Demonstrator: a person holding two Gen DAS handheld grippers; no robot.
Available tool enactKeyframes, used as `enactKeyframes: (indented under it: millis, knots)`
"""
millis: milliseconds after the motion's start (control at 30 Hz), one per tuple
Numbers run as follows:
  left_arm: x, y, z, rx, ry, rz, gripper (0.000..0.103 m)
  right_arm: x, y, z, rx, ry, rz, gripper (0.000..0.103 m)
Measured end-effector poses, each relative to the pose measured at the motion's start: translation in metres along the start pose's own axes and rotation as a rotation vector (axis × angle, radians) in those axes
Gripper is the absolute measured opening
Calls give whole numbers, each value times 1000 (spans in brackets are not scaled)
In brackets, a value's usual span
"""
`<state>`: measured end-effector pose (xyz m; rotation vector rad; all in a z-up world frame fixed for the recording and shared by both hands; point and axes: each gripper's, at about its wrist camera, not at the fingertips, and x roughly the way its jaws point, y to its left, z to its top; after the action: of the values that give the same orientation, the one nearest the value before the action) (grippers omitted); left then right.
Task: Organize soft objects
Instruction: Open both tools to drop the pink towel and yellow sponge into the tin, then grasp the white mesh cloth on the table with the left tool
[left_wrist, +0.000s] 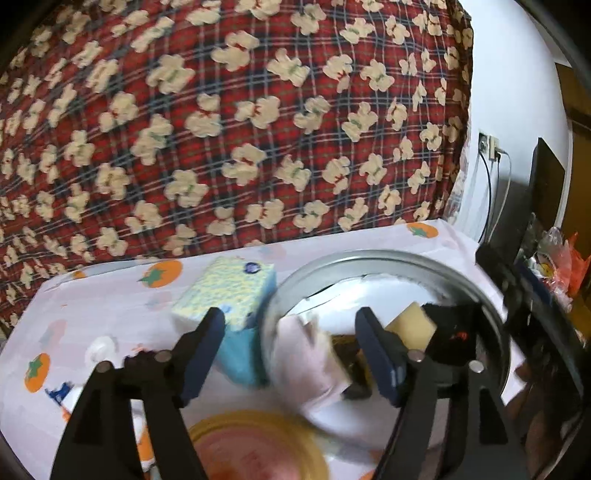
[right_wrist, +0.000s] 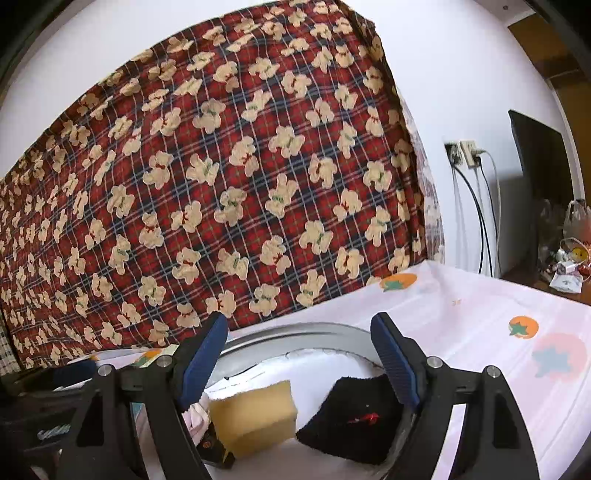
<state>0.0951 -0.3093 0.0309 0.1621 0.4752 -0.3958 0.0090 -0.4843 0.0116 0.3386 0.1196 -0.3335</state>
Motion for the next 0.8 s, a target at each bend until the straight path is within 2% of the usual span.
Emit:
enactKeyframes:
  millis: [167,367,433,667,800]
  knots:
    - [-17,25,-21,12,-10,49,76,-8,10,0,-48,-41,7,82]
    - [-36,77,-38,-32,-21,121,79,-15,25,-2,-116,-77,31,83]
    - [-37,99,-43,-53,-15,167,81,-14,30,-4,-136,-74,41,83]
    - [-18,167,-64,-152,101,257,81,-15,37,-8,-160,-72,63,83]
    - [-9,187,-79,-186,152,262,81,-13,42,-11,-183,-58,66,83]
